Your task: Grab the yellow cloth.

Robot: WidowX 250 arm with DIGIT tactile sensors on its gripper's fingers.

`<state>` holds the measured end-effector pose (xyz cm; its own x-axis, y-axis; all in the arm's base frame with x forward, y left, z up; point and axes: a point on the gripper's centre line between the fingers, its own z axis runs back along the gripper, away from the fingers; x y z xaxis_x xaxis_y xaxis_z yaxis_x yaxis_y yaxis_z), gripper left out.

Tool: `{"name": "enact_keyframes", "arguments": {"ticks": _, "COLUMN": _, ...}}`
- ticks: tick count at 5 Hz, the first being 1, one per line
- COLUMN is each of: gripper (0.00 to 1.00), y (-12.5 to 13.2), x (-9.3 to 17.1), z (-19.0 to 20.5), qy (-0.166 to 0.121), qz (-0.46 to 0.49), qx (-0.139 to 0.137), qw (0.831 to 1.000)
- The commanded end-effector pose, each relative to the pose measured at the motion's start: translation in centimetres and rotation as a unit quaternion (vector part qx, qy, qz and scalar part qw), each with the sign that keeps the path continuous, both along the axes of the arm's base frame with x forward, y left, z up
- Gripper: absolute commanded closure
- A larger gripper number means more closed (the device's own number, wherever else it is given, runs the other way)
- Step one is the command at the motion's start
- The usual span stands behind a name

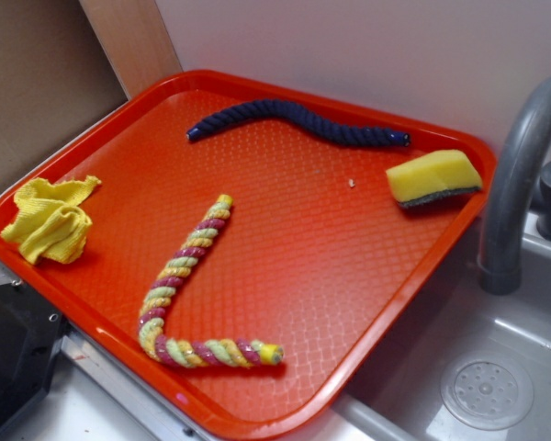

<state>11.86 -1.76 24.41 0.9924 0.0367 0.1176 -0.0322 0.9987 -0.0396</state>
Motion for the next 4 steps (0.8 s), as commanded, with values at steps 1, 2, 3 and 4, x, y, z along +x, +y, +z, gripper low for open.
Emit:
{"name": "enact_keyframes", "arguments": {"ticks": 1, "gripper": 0.00, "y": 0.0, "x": 0.0, "z": 0.0, "qy": 0.000, "qz": 0.000, "qx": 0.000, "qw": 1.000}}
{"name": "enact_keyframes", "arguments": {"ticks": 2, "gripper": 0.00, "y": 2.3, "x": 0.4, "z": -4.1, "qy": 0.031, "qz": -0.030, "qx": 0.028, "qw": 0.999}}
{"name": "enact_keyframes", "arguments": {"ticks": 3, "gripper": 0.00, "y": 3.3, "x": -0.1, "z": -5.9, "qy": 0.049, "qz": -0.045, "qx": 0.095, "qw": 0.993}}
{"name": "enact_keyframes", "arguments": {"ticks": 4, "gripper": 0.00, "y": 4.4, "x": -0.9, "z": -8.5, "qy": 0.079, "qz": -0.079, "qx": 0.088, "qw": 0.990}}
